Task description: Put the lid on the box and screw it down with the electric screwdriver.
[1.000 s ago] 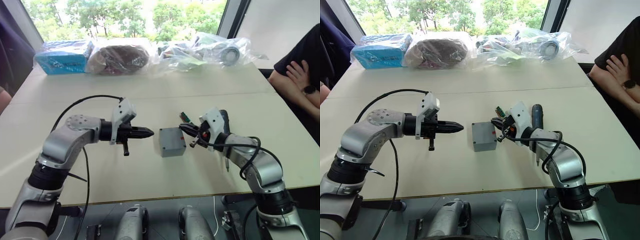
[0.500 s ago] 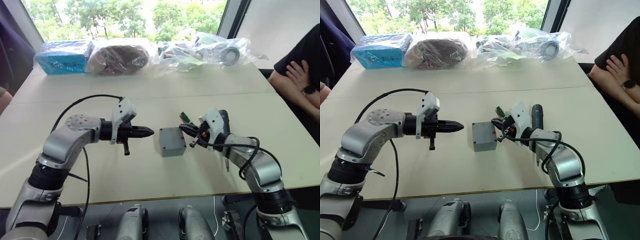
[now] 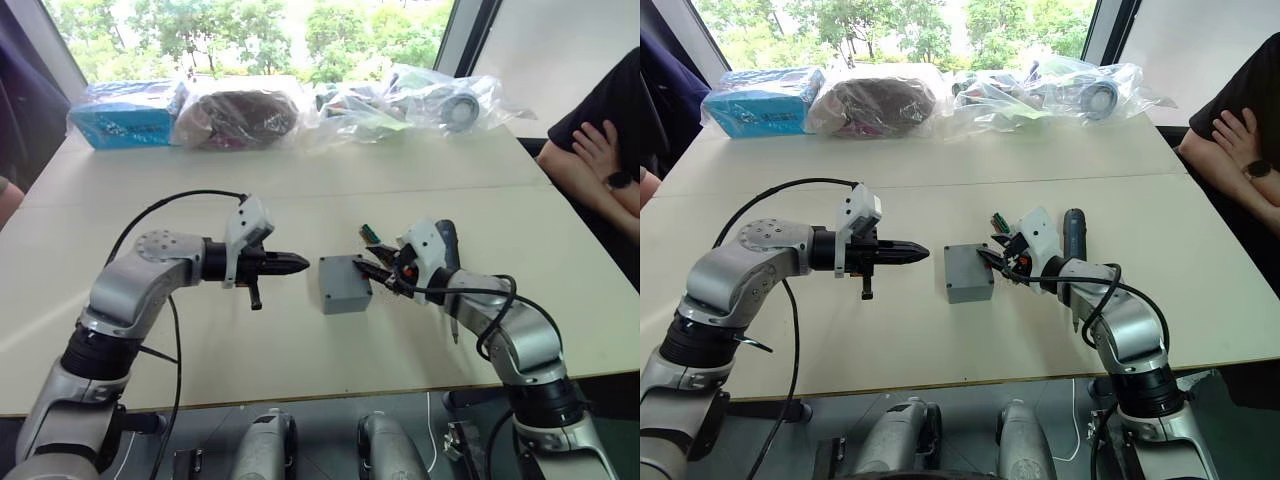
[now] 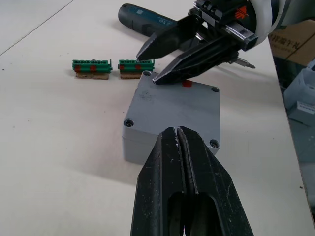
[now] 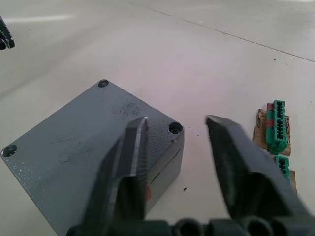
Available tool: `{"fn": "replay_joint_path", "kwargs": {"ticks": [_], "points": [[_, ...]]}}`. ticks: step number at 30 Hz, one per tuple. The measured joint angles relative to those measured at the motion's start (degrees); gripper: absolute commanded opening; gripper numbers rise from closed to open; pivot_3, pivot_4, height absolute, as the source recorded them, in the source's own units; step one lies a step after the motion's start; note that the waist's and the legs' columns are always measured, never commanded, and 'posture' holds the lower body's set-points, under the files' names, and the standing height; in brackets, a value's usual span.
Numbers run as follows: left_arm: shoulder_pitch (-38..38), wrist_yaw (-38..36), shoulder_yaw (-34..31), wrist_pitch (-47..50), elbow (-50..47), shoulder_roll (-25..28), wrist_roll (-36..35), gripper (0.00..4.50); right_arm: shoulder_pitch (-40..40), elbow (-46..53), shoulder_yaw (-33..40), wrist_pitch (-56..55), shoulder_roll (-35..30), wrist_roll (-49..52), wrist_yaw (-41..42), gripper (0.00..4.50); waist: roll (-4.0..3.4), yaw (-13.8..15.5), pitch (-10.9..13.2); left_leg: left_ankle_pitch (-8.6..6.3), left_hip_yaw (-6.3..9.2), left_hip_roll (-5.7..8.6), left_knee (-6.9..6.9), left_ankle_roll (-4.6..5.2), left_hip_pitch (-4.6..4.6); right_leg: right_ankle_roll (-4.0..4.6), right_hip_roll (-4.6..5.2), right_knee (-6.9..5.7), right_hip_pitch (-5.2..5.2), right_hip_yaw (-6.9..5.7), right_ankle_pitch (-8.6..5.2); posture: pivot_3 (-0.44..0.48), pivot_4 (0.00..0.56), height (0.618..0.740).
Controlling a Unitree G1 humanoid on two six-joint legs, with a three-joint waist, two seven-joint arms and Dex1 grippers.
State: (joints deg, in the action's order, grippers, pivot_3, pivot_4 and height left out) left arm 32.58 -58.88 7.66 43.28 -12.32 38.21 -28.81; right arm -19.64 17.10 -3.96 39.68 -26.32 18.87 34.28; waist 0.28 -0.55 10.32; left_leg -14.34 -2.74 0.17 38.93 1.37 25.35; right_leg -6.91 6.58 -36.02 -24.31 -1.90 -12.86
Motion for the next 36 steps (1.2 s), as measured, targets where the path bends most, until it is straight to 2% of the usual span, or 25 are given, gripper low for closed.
{"fn": "replay_joint_path", "kwargs": {"ticks": [2,4,8,9,13,15,18,19,22,28,36], "points": [[0.0,0.0,0.0,0.0,0.1,0.0,0.0,0.0,0.0,0.5,0.2,0.8,-0.8,0.4,0.2,4.04,0.0,0.0,0.0,0.0,0.0,0.0,0.0,0.0,0.0,0.0,0.0,0.0,0.0,0.0,0.0,0.0,0.15,0.74],[0.0,0.0,0.0,0.0,0.3,0.0,0.0,0.0,0.0,1.1,1.1,2.6,-1.8,1.4,0.3,4.04,0.0,0.1,0.0,0.0,0.0,0.0,0.0,0.0,0.01,0.0,0.0,0.0,0.0,0.0,0.0,0.0,0.15,0.74],[0.1,0.0,-0.1,0.0,0.9,0.0,-0.1,0.0,-2.1,5.2,8.5,13.0,-4.0,8.2,-0.8,4.04,0.0,0.1,0.0,0.0,0.01,-0.04,0.0,0.0,0.01,0.0,0.03,-0.01,0.0,0.0,0.0,0.0,0.15,0.74],[0.1,-0.2,-0.1,0.0,1.0,-0.1,-0.1,0.0,-4.2,5.8,11.5,17.5,-5.2,10.3,-1.6,4.28,0.0,0.1,0.0,0.0,0.01,-0.05,0.01,0.0,0.01,0.0,0.03,-0.01,0.0,0.0,0.01,0.0,0.15,0.74],[1.8,-2.0,0.2,-0.2,0.8,-0.3,-0.5,0.0,-13.5,5.8,19.8,36.5,-13.4,17.8,-2.1,4.28,-0.01,0.4,0.0,-0.01,0.03,-0.05,-0.01,0.03,0.01,0.02,0.08,0.03,0.0,-0.03,-0.01,0.0,0.15,0.74],[2.0,-2.7,0.7,-0.4,0.6,-0.8,-0.5,0.0,-16.1,4.9,20.2,43.7,-16.7,20.0,-1.8,4.28,-0.01,0.3,0.0,-0.03,0.02,-0.05,-0.01,0.05,0.02,0.04,0.09,0.05,0.0,-0.02,-0.02,0.0,0.15,0.74],[2.4,-4.5,2.9,-1.4,-0.1,-1.3,-0.4,0.0,-19.1,-2.0,15.8,51.0,-25.6,24.1,-2.8,4.28,-0.01,0.5,0.0,-0.04,-0.02,-0.02,0.02,0.06,0.04,0.25,0.19,0.07,-0.01,-0.01,-0.12,0.0,0.15,0.74],[2.4,-5.2,3.6,-2.2,-0.3,-1.4,-0.3,0.0,-20.2,-8.7,12.2,52.3,-30.9,28.9,-3.7,4.28,-0.01,0.6,0.0,-0.05,-0.06,-0.02,0.0,0.08,0.03,0.27,0.2,0.15,-0.01,0.01,-0.13,0.0,0.15,0.74],[2.7,-5.4,4.3,-2.8,-0.5,-2.3,-0.2,0.0,-22.3,-17.3,7.0,52.4,-33.6,35.0,-6.0,4.28,-0.01,0.5,0.0,-0.05,-0.09,-0.03,-0.02,0.09,0.04,0.29,0.19,0.27,0.01,0.02,-0.13,0.0,0.15,0.74],[2.8,-5.0,4.9,-4.0,-2.2,-2.9,0.1,0.0,-28.7,-29.2,-4.1,52.5,-33.8,40.3,-10.5,4.28,-0.02,-0.1,0.0,-0.07,-0.11,-0.03,-0.05,0.13,0.08,0.25,0.17,0.27,-0.03,0.03,-0.11,0.0,0.15,0.74],[-1.3,-2.3,4.7,-3.7,-6.0,-2.4,0.0,0.0,-35.0,-39.5,-14.0,52.5,-28.4,34.0,-9.6,4.28,-0.02,0.1,0.0,-0.08,-0.11,-0.01,-0.03,0.14,0.11,0.05,0.15,0.26,-0.03,0.03,0.0,0.0,0.15,0.74]]}}
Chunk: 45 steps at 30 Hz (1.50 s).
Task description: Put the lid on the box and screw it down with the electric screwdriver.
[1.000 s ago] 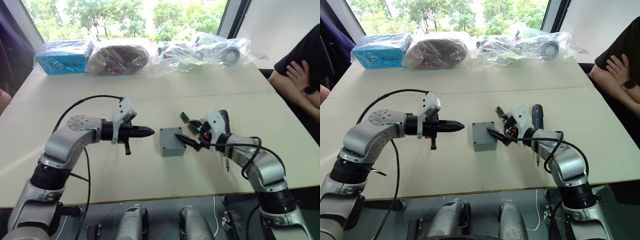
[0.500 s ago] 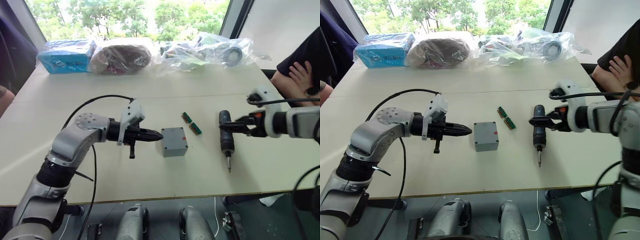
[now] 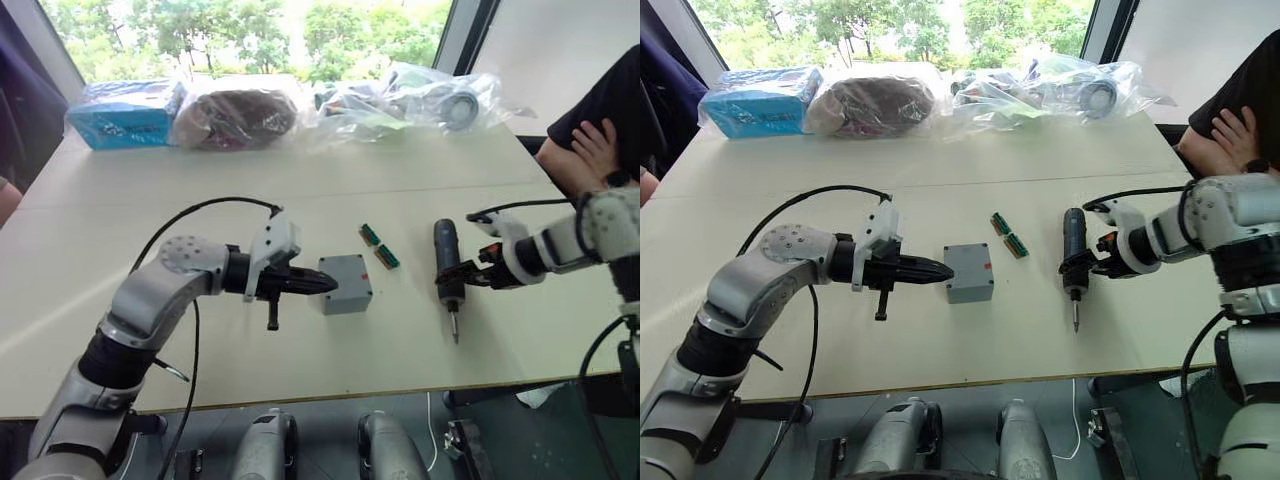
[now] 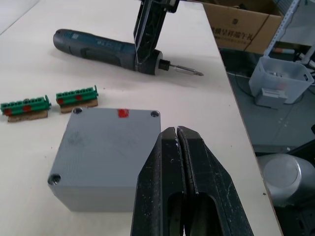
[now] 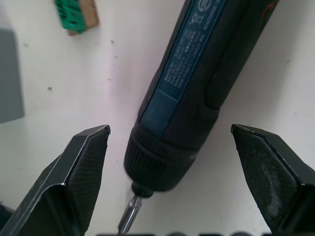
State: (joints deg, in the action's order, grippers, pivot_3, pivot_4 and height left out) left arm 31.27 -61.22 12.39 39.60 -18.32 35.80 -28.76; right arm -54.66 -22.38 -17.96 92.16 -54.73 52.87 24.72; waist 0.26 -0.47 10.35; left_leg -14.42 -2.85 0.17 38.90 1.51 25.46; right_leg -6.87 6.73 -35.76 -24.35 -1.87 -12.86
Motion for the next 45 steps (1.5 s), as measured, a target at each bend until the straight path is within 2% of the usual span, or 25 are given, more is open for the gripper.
{"fn": "replay_joint_path", "kwargs": {"ticks": [1,3,5,7,10,16,20,22,25,27,29,31,34,36,41,45], "points": [[-0.2,0.4,0.0,0.1,-0.2,0.1,0.0,0.0,-0.9,-0.4,-1.1,0.0,0.5,-1.2,0.8,4.28,0.0,0.0,0.0,0.0,-0.01,0.0,0.01,0.0,0.0,-0.01,0.0,0.0,0.0,0.01,0.01,0.0,0.15,0.74],[-0.7,1.2,-0.2,0.1,-0.8,0.1,0.0,0.0,-2.5,-1.2,-2.7,0.0,1.7,-3.8,2.2,3.67,0.0,-0.1,0.0,0.0,-0.02,0.01,0.03,0.01,-0.01,-0.01,0.0,0.01,0.02,0.01,0.01,0.0,0.15,0.74],[-1.9,2.3,-0.3,0.2,-1.5,0.0,-0.1,0.0,-3.7,-1.6,-4.9,0.0,2.4,-6.7,3.8,3.25,0.0,-0.2,0.0,-0.01,0.0,0.0,0.03,0.01,-0.01,-0.02,-0.01,0.0,0.02,0.01,0.01,0.0,0.15,0.74],[-2.4,3.0,-0.3,0.5,-1.7,-0.2,-0.1,0.0,-4.3,-1.7,-6.3,0.0,2.7,-8.6,5.0,2.51,0.0,-0.1,0.0,-0.01,0.02,0.0,0.03,0.01,-0.01,-0.02,-0.03,-0.02,0.02,-0.01,0.01,0.0,0.15,0.74],[-2.4,4.1,-0.3,1.0,-2.5,-0.4,-0.3,0.0,-4.8,-1.6,-7.8,0.0,3.1,-11.2,7.6,1.78,0.0,-0.1,0.0,-0.01,0.01,0.0,0.03,0.01,-0.01,-0.03,-0.03,-0.02,0.02,0.0,0.02,0.0,0.15,0.74],[-2.4,5.1,-0.5,1.0,-2.3,-0.3,-0.4,0.0,-5.1,-3.5,-6.1,-0.3,5.0,-15.5,9.3,1.78,0.06,-0.2,0.0,0.0,0.0,0.01,0.04,0.0,-0.05,-0.03,-0.05,-0.02,0.06,-0.01,0.02,0.0,0.15,0.74],[-1.3,4.6,-1.2,-0.2,0.8,0.4,0.1,0.0,-6.3,-8.5,-0.6,-5.4,7.4,-20.1,7.0,1.78,-0.04,-0.2,0.0,0.0,-0.09,0.07,0.06,0.0,-0.03,-0.04,-0.04,-0.06,-0.03,0.02,0.02,0.0,0.15,0.74],[-0.9,3.8,-1.5,-0.7,3.0,1.3,0.7,0.0,-6.8,-7.7,5.2,-6.8,7.6,-20.9,5.5,1.78,-0.14,-0.1,0.1,0.0,-0.09,0.07,0.04,-0.01,0.07,-0.06,-0.04,-0.18,-0.16,0.03,0.02,0.0,0.15,0.74],[1.0,2.3,-1.6,-1.2,5.8,1.8,1.2,0.0,-5.9,1.3,19.2,-10.7,10.8,-19.6,1.9,1.78,-0.15,-0.2,0.1,0.01,-0.08,0.05,-0.06,-0.01,0.12,-0.08,-0.11,-0.16,-0.23,0.02,0.0,0.0,0.15,0.74],[2.7,1.1,-1.4,-1.7,7.1,1.6,1.3,0.0,-1.7,13.1,30.6,-18.6,17.2,-17.0,-1.2,1.78,-0.12,-0.2,0.1,0.01,-0.04,0.01,-0.1,-0.02,0.09,-0.09,-0.22,-0.14,-0.19,0.01,-0.01,0.0,0.15,0.74],[4.2,0.1,-1.1,-2.5,8.8,1.1,2.0,0.0,2.2,23.9,37.8,-24.0,23.6,-13.3,-3.1,1.78,-0.13,-0.1,0.1,0.03,0.01,0.0,-0.14,-0.04,0.05,-0.11,-0.23,-0.2,-0.18,0.0,-0.03,0.0,0.15,0.74],[5.6,-0.5,-0.5,-3.2,11.4,0.1,2.9,0.0,6.5,33.7,41.5,-27.1,29.5,-9.5,-4.9,1.78,-0.12,0.2,0.1,0.04,0.05,0.0,-0.1,-0.07,0.04,-0.11,-0.23,-0.2,-0.1,-0.03,-0.03,0.0,0.15,0.74],[7.6,-1.0,0.6,-4.4,14.5,-2.4,4.2,0.0,13.5,43.2,40.2,-32.8,34.0,-9.0,-5.9,1.78,-0.12,0.8,0.1,0.04,0.02,0.05,0.06,-0.06,0.04,-0.12,-0.12,-0.2,-0.03,0.01,-0.01,0.0,0.15,0.74],[9.5,-1.9,2.2,-6.5,16.7,-3.0,5.9,0.0,18.9,47.2,36.7,-37.7,36.3,-11.0,-6.3,1.78,-0.12,1.0,0.1,0.03,0.01,0.09,0.1,-0.06,0.01,-0.12,-0.1,-0.21,-0.01,0.03,-0.01,0.0,0.15,0.74],[11.0,-3.2,5.4,-10.7,21.1,-6.0,9.8,0.0,26.2,49.0,30.4,-47.1,40.2,-16.4,-7.0,1.78,-0.13,1.0,0.1,0.04,0.03,0.11,0.08,-0.06,0.0,-0.11,-0.17,-0.25,-0.04,0.02,-0.02,0.0,0.15,0.74],[11.5,-4.0,7.7,-14.0,23.3,-7.3,13.2,0.0,31.2,49.3,24.9,-53.1,40.8,-21.5,-7.1,1.78,-0.13,0.7,0.1,0.04,0.01,0.1,0.07,-0.06,0.01,-0.11,-0.18,-0.26,-0.08,0.03,-0.02,0.0,0.15,0.74]]}}
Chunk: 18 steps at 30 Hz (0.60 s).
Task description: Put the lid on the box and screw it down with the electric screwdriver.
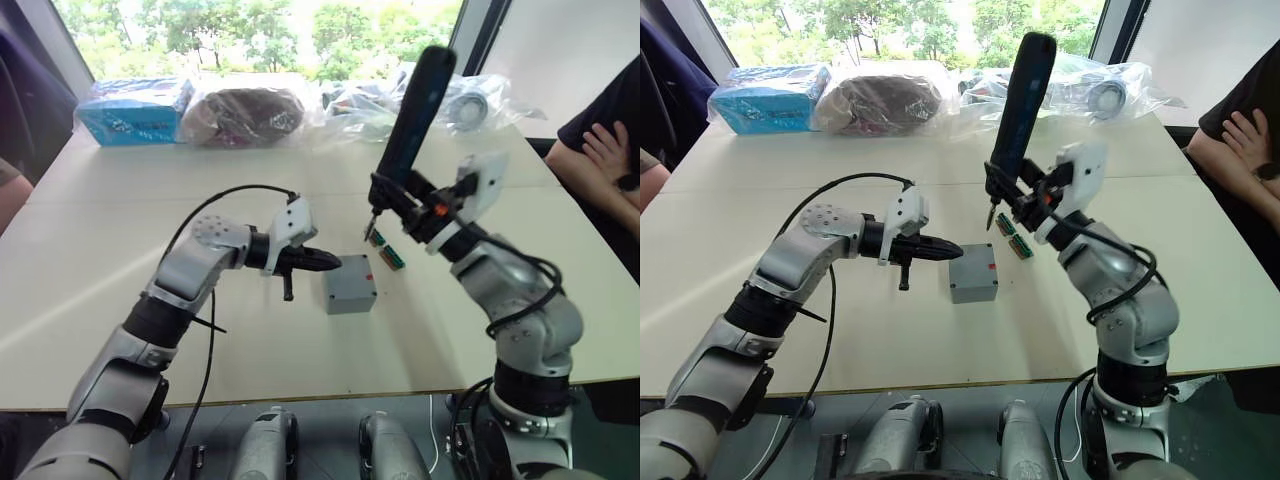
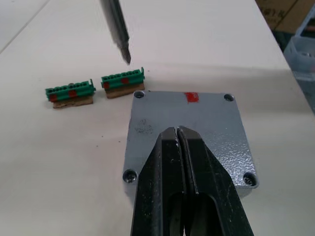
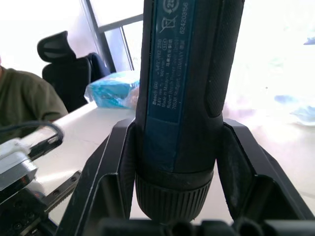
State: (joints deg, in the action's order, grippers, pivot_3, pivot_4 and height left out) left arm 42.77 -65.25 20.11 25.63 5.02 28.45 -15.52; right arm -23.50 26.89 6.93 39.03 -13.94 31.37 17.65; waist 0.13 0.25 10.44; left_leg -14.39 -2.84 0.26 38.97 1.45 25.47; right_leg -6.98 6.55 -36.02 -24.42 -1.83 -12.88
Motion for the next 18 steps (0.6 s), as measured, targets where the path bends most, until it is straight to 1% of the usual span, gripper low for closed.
{"fn": "replay_joint_path", "kwargs": {"ticks": [8,18], "points": [[-0.3,-0.8,1.2,-1.6,1.2,-1.6,2.3,0.0,2.6,0.0,-3.5,-5.1,0.0,-3.6,0.0,1.78,0.0,0.1,0.0,0.0,0.02,-0.02,0.01,0.0,-0.01,0.0,-0.01,-0.01,0.0,0.0,0.0,0.0,0.15,0.74],[-1.2,-0.7,0.7,-2.4,1.2,-1.6,2.4,0.0,4.7,-0.4,-5.0,-8.0,-0.1,-6.4,0.6,1.78,0.0,0.1,0.0,0.0,0.04,-0.03,0.01,0.0,-0.03,0.01,-0.01,-0.01,0.02,0.0,0.0,0.0,0.15,0.74]]}}
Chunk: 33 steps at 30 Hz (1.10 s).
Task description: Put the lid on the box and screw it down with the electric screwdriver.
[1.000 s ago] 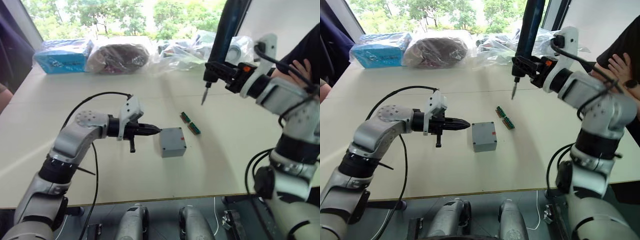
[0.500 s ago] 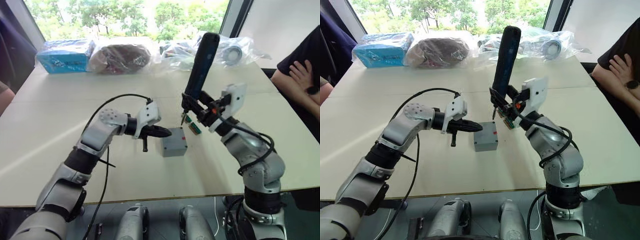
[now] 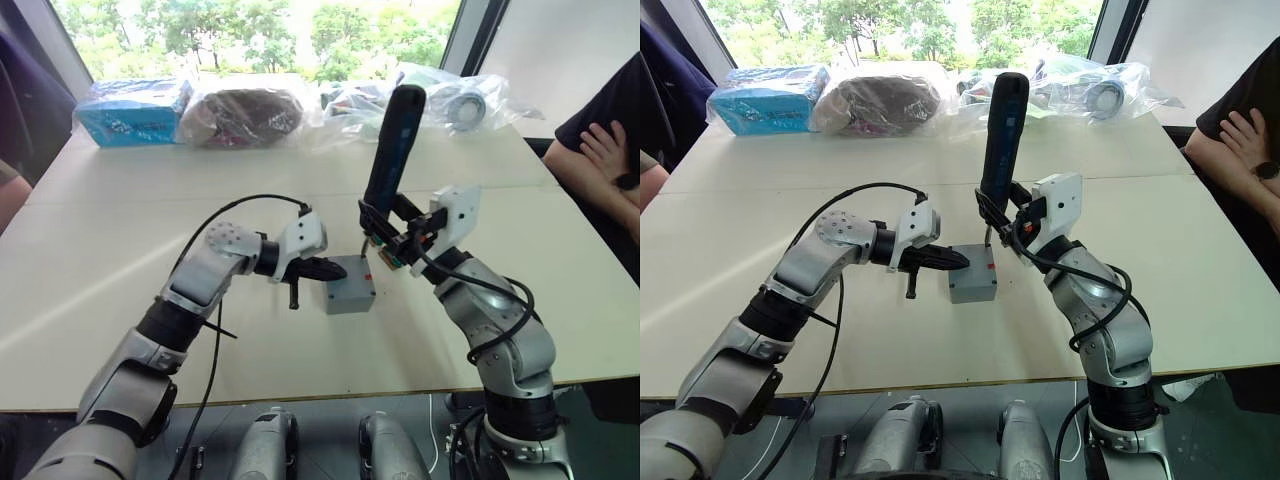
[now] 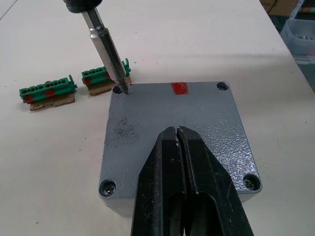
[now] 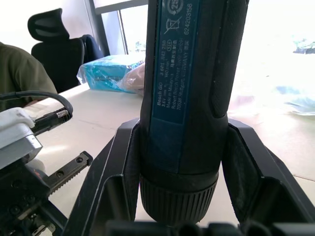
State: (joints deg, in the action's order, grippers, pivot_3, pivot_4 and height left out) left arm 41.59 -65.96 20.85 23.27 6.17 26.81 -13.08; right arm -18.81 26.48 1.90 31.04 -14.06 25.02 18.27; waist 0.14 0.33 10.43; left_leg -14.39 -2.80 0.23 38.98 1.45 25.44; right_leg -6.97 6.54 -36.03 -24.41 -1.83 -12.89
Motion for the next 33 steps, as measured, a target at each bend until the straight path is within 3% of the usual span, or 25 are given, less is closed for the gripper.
{"fn": "replay_joint_path", "kwargs": {"ticks": [17,33], "points": [[-0.4,0.1,-0.3,0.0,-0.1,-0.2,0.0,0.0,1.3,-4.8,-0.6,-7.4,2.1,-2.5,-1.0,1.78,0.0,0.1,0.0,0.0,0.01,0.0,0.01,0.0,-0.07,0.0,0.0,-0.01,0.08,0.0,0.0,0.0,0.15,0.74],[-1.0,0.1,-0.3,0.5,-0.1,-0.4,0.1,0.0,5.5,-3.3,-2.3,-9.0,1.3,-4.1,-0.2,1.78,0.21,0.1,-0.4,-0.01,0.03,-0.06,0.0,0.0,-0.31,0.03,-0.01,0.01,0.34,-0.01,-0.02,0.0,0.15,0.74]]}}
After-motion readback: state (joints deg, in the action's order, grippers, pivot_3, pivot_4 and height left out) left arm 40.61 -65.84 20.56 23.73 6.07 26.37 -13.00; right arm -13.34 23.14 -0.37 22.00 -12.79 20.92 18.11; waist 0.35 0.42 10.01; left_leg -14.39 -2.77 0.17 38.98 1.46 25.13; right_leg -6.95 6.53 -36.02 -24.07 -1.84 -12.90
